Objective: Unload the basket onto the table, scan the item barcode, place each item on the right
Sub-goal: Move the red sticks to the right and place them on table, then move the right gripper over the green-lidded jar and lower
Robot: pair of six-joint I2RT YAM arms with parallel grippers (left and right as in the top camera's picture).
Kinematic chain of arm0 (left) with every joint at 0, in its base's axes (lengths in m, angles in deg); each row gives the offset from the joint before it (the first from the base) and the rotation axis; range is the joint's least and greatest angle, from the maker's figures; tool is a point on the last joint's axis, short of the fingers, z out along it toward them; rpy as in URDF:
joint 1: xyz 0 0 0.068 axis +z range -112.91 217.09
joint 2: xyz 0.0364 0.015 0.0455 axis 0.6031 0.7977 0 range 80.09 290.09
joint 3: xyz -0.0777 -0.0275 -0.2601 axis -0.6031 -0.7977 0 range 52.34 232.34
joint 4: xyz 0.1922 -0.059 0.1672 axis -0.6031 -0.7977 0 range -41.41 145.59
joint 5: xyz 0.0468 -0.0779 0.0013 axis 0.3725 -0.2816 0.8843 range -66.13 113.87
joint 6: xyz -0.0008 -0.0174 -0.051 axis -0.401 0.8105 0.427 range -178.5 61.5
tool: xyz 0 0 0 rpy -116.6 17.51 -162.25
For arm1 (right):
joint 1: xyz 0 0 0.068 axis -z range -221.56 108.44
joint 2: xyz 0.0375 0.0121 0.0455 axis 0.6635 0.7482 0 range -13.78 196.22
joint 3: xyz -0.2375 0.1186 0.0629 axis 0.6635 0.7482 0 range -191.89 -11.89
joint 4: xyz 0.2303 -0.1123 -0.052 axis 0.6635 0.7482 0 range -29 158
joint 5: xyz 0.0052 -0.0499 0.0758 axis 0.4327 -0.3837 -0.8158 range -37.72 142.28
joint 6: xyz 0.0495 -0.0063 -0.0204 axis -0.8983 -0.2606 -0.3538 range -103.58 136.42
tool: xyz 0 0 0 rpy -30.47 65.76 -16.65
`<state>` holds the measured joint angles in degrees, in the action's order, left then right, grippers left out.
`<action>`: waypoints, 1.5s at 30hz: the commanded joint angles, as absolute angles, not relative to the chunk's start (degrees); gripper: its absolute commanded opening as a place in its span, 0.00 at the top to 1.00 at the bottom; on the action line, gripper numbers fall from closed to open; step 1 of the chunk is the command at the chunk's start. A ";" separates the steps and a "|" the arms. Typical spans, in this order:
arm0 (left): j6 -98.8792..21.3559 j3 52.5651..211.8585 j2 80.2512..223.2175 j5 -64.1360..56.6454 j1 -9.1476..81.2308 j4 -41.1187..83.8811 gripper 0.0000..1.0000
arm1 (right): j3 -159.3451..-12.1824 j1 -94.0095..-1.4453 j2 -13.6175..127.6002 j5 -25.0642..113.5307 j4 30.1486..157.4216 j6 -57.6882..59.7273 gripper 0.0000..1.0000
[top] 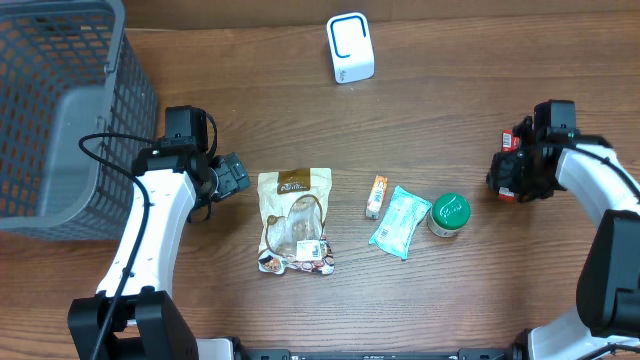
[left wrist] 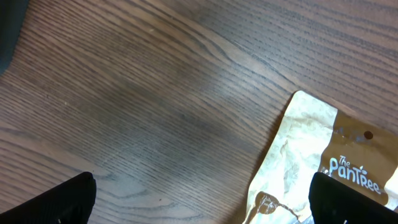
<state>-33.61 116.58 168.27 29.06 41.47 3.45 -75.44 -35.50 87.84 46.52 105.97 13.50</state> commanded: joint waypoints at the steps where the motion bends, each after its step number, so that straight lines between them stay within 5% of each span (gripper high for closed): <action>1: -34.27 117.41 168.14 29.65 41.58 3.54 0.00 | -83.72 -35.83 82.79 46.50 109.71 7.58 0.37; 9: -34.27 117.41 168.14 29.65 41.58 3.54 0.00 | -89.49 -35.87 75.78 44.46 124.46 -2.87 0.26; 13: -34.27 117.41 168.14 29.65 41.58 3.54 0.00 | -88.51 -35.87 75.80 43.89 127.72 -5.08 0.00; 19: -34.27 117.41 168.14 29.65 41.58 3.54 0.00 | -87.30 -35.87 75.80 34.30 127.41 -5.10 0.00; 20: -34.27 117.41 168.14 29.65 41.58 3.54 0.00 | -87.26 -35.96 75.80 34.06 127.94 -5.08 0.07; 25: -34.27 117.41 168.14 29.65 41.58 3.54 0.00 | -87.26 -38.03 75.80 34.36 128.22 -7.72 0.11; 34: -34.27 117.41 168.14 29.65 41.58 3.54 0.01 | -87.26 -51.78 75.80 52.11 128.88 -18.83 0.09; 45: -34.27 117.41 168.14 29.65 41.58 3.54 0.00 | -82.67 -64.02 75.84 57.60 128.90 -27.29 0.09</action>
<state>-33.61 116.58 168.27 29.06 41.47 3.49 -84.59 -62.01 75.80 54.39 129.42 -23.26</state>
